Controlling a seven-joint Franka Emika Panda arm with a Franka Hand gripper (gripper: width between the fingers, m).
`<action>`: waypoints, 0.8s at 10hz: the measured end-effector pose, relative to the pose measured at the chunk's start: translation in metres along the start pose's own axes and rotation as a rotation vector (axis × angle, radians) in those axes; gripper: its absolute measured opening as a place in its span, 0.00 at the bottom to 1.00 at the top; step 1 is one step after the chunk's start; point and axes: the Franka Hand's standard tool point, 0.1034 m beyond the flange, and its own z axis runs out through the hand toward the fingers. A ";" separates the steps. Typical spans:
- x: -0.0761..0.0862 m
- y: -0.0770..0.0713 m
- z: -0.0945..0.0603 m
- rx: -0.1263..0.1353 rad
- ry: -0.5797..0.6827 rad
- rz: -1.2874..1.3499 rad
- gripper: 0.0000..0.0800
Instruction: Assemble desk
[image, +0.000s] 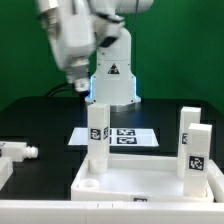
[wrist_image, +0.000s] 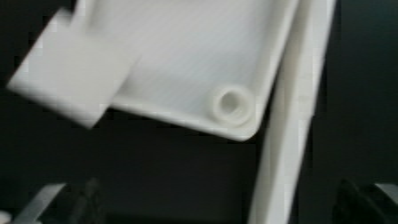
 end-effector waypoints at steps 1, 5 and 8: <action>0.012 0.014 0.003 -0.014 0.006 0.003 0.81; 0.012 0.015 0.006 -0.019 0.018 -0.002 0.81; 0.039 0.048 0.010 -0.016 -0.012 0.014 0.81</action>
Offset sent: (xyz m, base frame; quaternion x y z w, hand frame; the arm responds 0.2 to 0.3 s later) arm 0.0000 0.0000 0.0000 0.0000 0.0000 0.0000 1.0000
